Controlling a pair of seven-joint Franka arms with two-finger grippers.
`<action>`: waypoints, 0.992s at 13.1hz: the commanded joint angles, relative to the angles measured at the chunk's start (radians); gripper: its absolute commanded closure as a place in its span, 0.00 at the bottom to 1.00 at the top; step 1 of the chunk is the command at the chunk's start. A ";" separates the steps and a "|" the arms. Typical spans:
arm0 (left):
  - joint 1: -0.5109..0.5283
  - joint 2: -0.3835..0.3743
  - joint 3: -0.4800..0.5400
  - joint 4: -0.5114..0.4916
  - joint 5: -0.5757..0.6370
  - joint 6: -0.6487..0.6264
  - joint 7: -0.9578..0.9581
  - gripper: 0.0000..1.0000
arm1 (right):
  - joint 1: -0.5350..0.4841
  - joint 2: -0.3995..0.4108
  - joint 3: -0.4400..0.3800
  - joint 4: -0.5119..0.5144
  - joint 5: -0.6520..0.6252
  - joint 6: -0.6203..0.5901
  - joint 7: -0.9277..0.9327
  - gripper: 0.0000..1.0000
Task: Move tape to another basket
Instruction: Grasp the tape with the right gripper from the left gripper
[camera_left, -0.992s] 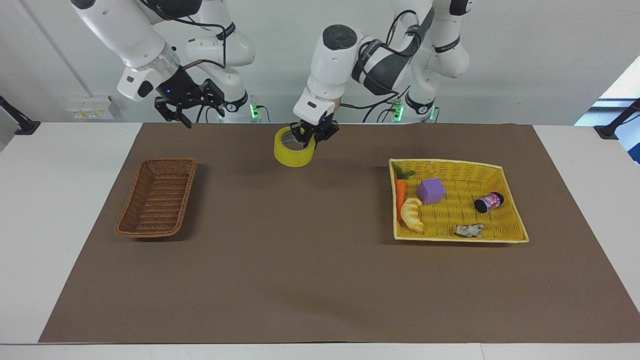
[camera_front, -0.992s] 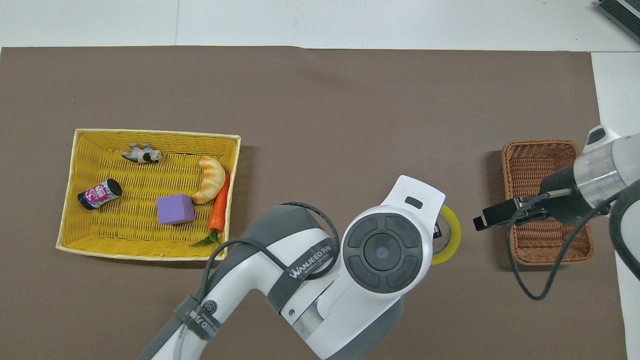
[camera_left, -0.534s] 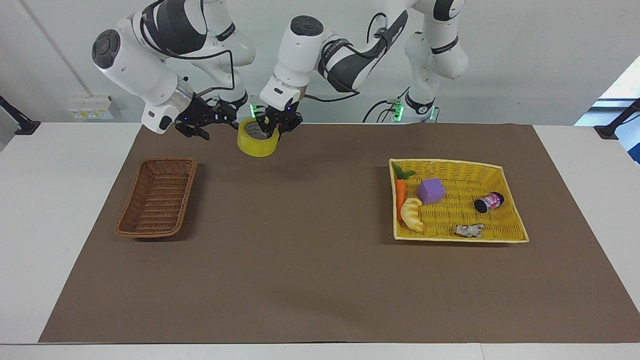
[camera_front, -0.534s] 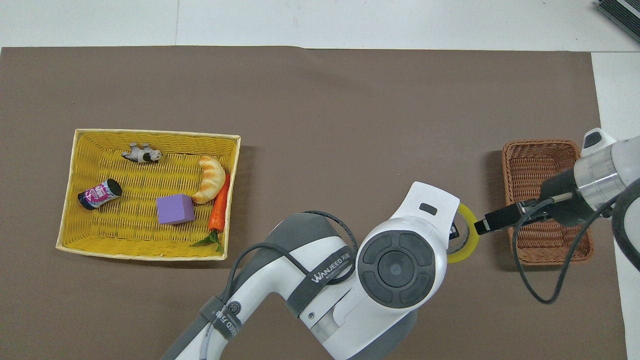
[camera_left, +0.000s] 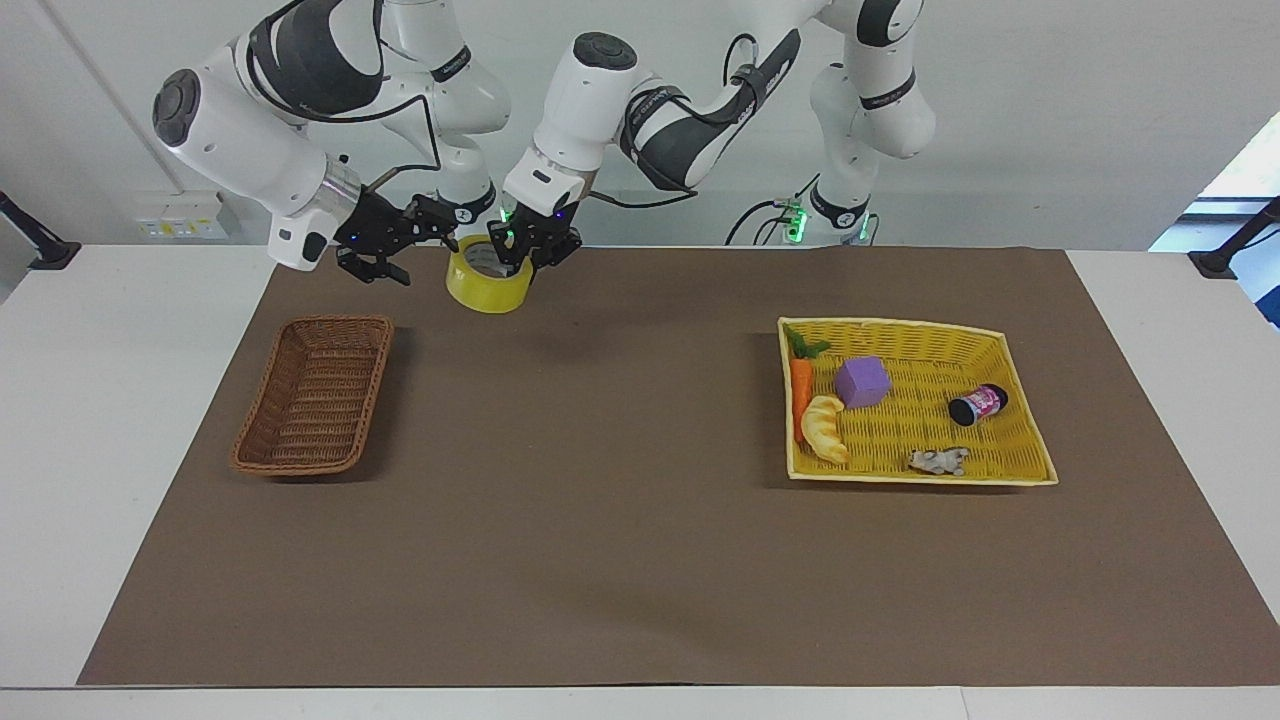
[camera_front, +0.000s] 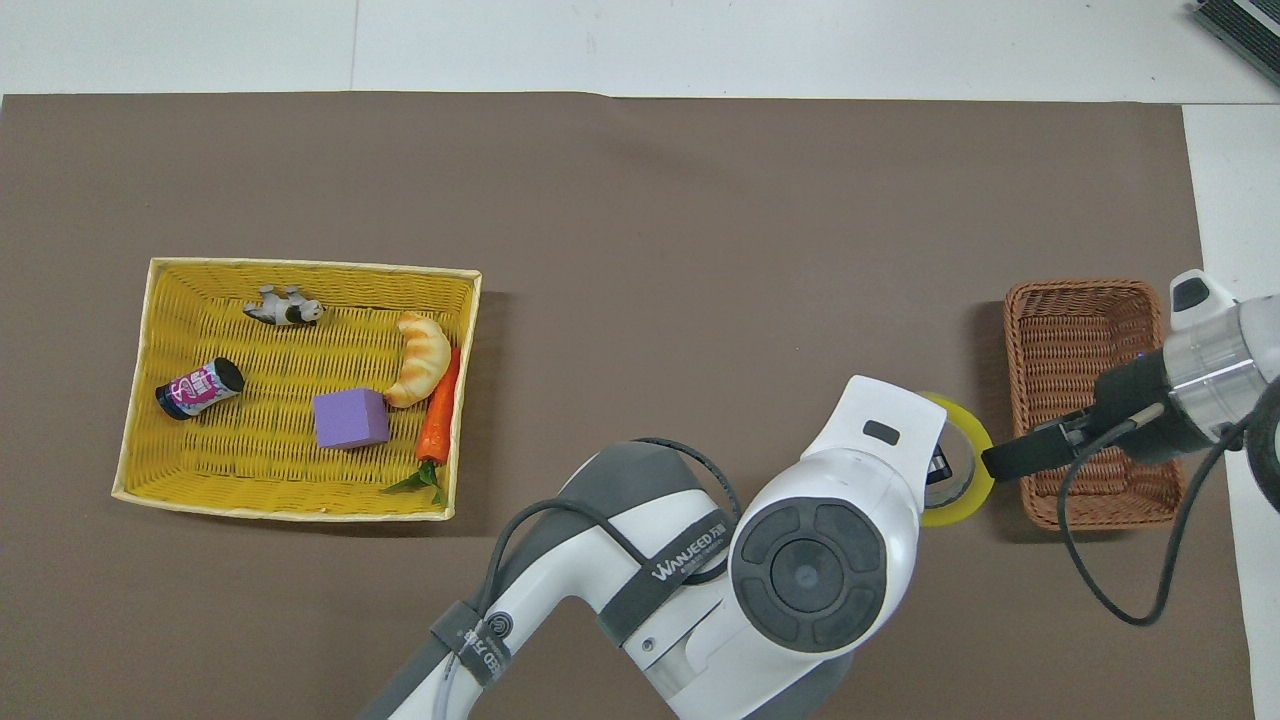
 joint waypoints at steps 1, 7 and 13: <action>-0.017 0.010 0.017 0.038 -0.017 0.036 -0.021 1.00 | -0.036 -0.015 0.004 -0.029 0.059 -0.002 -0.037 0.00; -0.015 0.025 0.017 0.032 -0.013 0.039 -0.033 1.00 | -0.073 0.012 0.004 -0.009 0.098 -0.027 -0.046 0.00; -0.038 0.027 0.015 0.037 -0.016 0.096 -0.099 1.00 | -0.047 0.029 0.005 -0.028 0.110 0.047 -0.044 0.00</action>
